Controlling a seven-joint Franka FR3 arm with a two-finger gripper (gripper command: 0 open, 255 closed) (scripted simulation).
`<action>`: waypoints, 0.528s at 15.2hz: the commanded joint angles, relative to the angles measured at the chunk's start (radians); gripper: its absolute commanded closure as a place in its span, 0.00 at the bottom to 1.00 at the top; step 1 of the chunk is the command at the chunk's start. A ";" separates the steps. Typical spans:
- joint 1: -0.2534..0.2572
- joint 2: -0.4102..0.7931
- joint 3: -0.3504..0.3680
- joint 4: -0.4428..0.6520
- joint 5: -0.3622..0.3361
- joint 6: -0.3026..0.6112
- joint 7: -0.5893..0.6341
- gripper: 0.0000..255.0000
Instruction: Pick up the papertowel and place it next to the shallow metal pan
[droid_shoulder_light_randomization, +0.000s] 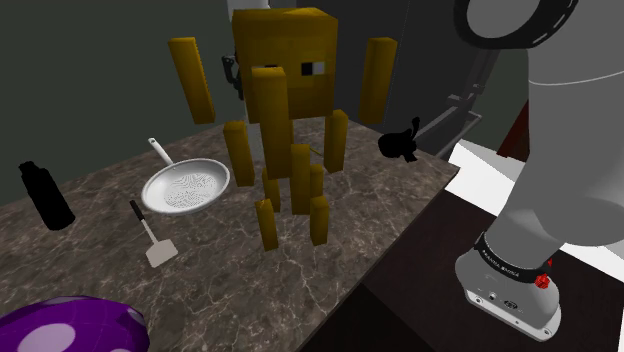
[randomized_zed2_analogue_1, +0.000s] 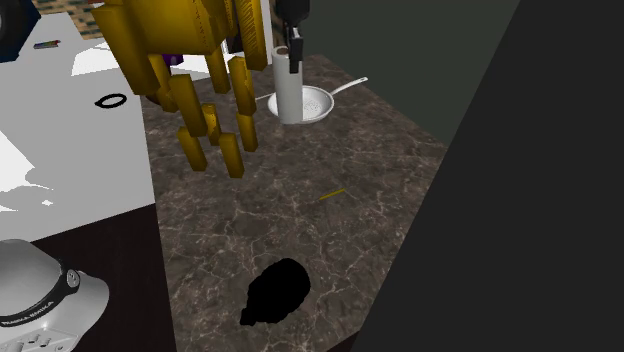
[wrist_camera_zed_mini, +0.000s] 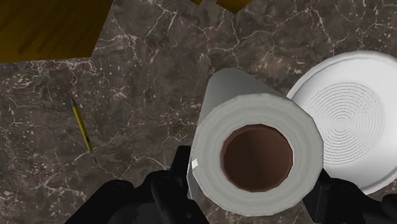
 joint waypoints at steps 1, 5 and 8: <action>0.001 0.001 0.000 -0.024 0.000 0.025 -0.002 1.00; 0.002 -0.002 0.000 -0.083 0.001 0.080 -0.008 1.00; 0.003 -0.002 0.000 -0.122 0.003 0.120 -0.012 1.00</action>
